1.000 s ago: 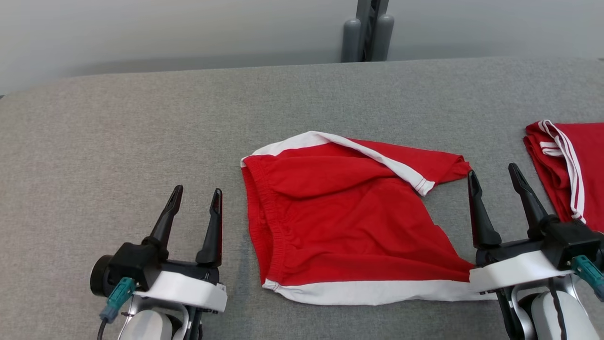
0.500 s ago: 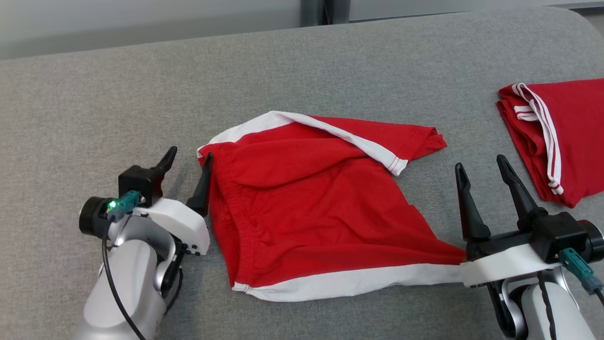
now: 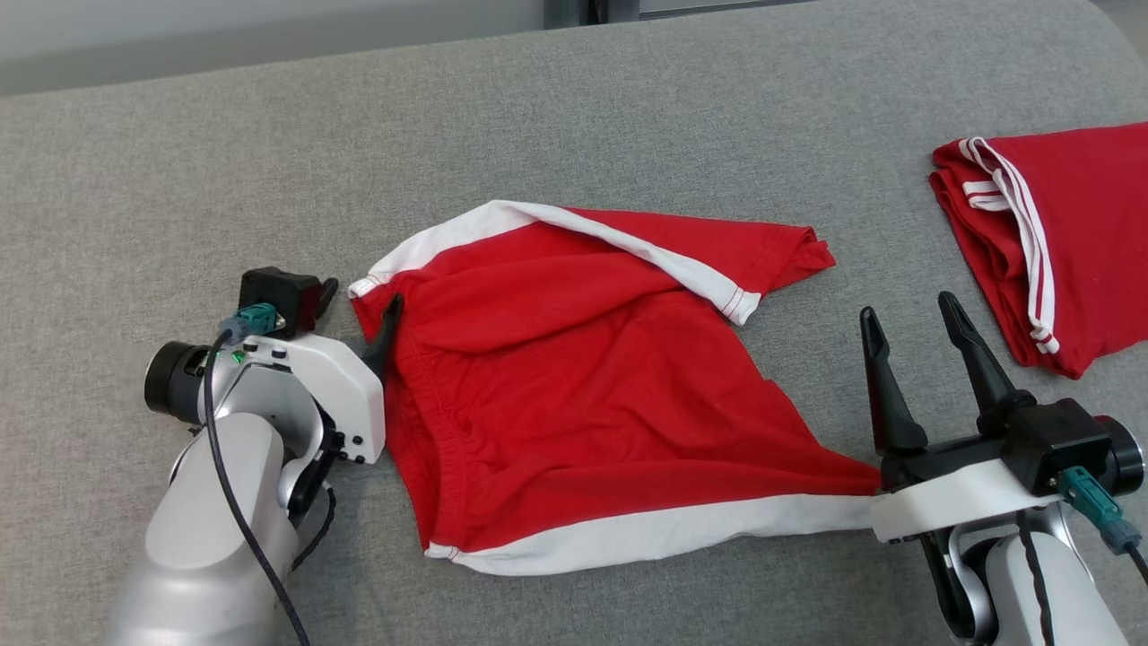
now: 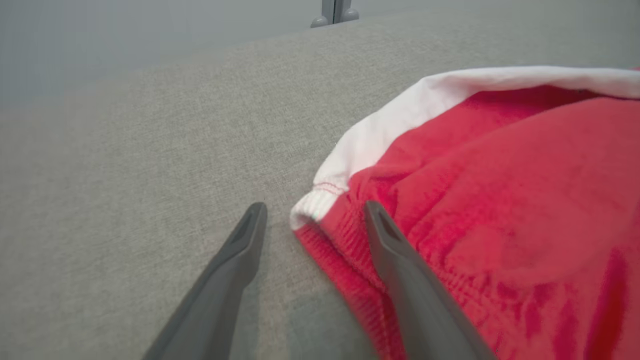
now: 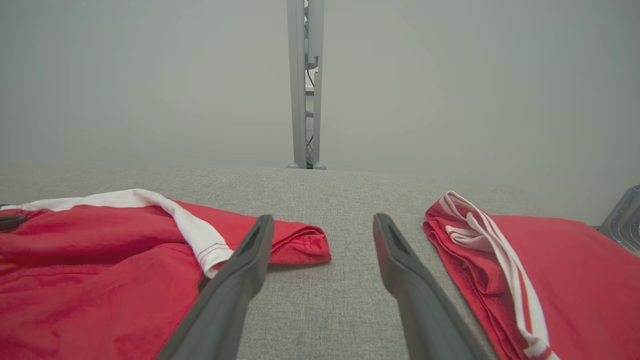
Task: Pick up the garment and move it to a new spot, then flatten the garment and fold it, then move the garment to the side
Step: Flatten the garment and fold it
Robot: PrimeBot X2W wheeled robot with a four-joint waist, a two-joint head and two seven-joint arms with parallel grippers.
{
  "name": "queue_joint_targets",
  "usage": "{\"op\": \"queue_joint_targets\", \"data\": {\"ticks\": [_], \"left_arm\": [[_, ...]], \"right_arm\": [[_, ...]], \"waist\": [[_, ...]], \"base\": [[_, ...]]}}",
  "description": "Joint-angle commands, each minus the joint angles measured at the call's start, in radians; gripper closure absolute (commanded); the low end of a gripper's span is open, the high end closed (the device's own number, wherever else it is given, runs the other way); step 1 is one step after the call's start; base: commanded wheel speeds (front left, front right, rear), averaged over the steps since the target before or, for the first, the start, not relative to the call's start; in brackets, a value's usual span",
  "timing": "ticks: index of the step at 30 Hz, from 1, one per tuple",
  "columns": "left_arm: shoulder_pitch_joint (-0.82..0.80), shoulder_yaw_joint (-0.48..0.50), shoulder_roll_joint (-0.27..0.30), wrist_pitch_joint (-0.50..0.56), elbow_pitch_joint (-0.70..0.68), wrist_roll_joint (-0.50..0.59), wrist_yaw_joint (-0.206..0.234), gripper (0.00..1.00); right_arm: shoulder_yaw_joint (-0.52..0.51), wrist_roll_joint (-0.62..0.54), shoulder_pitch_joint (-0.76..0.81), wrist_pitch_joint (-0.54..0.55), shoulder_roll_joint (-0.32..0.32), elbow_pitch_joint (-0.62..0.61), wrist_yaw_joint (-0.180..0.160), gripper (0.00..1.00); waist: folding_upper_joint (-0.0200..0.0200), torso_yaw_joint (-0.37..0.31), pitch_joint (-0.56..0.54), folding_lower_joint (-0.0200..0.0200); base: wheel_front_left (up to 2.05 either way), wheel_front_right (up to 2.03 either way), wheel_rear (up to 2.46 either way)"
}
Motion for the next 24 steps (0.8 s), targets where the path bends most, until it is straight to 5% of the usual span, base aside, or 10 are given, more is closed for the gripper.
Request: {"op": "queue_joint_targets", "data": {"ticks": [1,5,6,7,8,24], "left_arm": [[-0.012,-0.009,0.006,0.012,0.008,-0.008,-0.003,0.0],[-0.021,-0.03,0.014,0.041,0.025,-0.028,-0.009,0.04],[-0.022,-0.033,0.014,0.043,0.028,-0.032,-0.01,0.42],[-0.022,-0.036,0.015,0.044,0.029,-0.036,-0.01,0.65],[-0.027,-0.037,0.016,0.034,0.025,-0.039,-0.011,1.0],[-0.225,-0.035,0.134,-0.057,0.04,0.017,0.031,1.0]], "right_arm": [[-0.001,0.003,-0.011,-0.009,-0.003,0.0,0.0,0.0],[0.001,0.001,-0.015,-0.01,-0.002,0.005,0.0,0.0],[0.004,0.002,-0.016,-0.01,-0.002,0.006,0.0,0.0],[0.005,0.002,-0.016,-0.01,-0.002,0.007,0.0,0.0],[0.007,0.003,-0.017,-0.01,-0.002,0.007,0.0,0.0],[0.018,0.012,-0.031,-0.009,-0.003,-0.006,0.0,0.0]], "waist": [[0.0,0.0,0.0,0.0],[0.0,0.001,0.0,0.0],[0.0,0.001,-0.001,0.0],[0.0,0.001,-0.001,0.0],[0.0,0.001,0.0,0.0],[0.0,-0.013,0.02,0.0]], "base": [[0.0,0.0,0.0],[0.0,0.0,0.0],[0.0,0.0,0.0],[0.0,0.0,0.0],[0.0,0.0,0.0],[0.0,0.0,0.0]]}}
